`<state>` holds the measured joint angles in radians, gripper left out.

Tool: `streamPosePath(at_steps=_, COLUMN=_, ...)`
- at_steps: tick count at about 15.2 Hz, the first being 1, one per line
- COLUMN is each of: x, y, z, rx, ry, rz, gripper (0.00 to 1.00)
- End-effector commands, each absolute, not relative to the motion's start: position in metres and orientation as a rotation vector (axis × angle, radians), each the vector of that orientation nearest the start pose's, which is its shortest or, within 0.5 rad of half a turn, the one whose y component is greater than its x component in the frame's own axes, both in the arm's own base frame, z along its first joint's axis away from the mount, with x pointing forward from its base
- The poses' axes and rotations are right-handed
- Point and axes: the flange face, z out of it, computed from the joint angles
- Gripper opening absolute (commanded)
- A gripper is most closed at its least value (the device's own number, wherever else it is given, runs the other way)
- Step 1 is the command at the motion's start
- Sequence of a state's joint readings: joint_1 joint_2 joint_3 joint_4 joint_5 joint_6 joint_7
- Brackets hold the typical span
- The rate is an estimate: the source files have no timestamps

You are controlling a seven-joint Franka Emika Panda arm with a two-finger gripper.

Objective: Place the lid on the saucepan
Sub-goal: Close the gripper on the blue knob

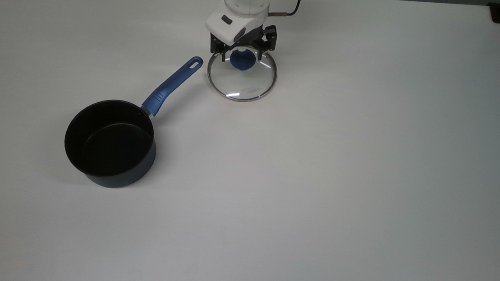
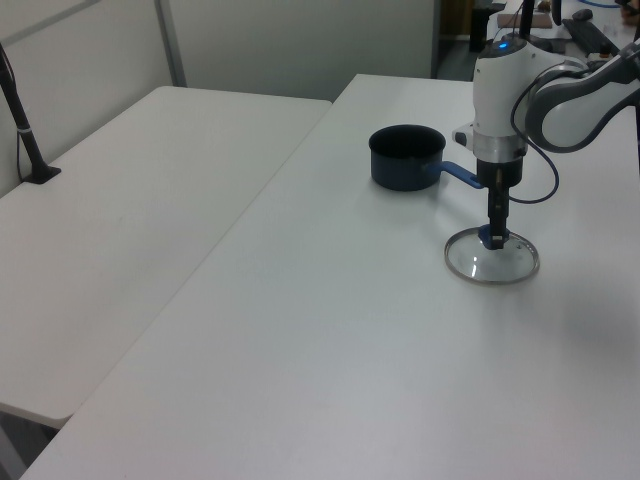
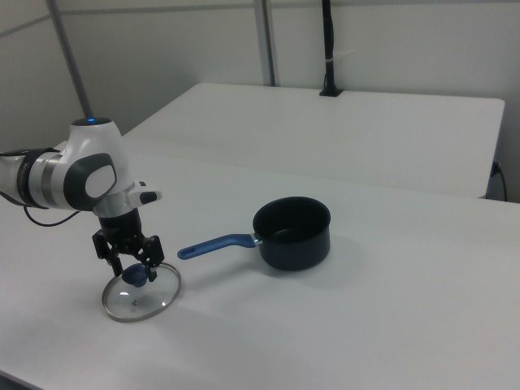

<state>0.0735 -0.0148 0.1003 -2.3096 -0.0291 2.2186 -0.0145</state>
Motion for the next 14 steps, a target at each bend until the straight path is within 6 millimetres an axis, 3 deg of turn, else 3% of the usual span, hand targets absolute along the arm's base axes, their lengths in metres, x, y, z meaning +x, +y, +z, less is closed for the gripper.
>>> streamPosePath(at_steps=1, x=0.4928, y=0.0925, z=0.3388, rx=-3.148, ry=-0.357, rz=0.104, gripper=0.88)
streamPosePath(at_steps=4, x=0.4933, y=0.0926, z=0.3386, rx=-3.148, ry=-0.357, rz=0.104, gripper=0.88)
streamPosePath(at_steps=14, x=0.4961, y=0.0931, z=0.3425, rx=-3.147, ry=-0.357, rz=0.089, gripper=0.6)
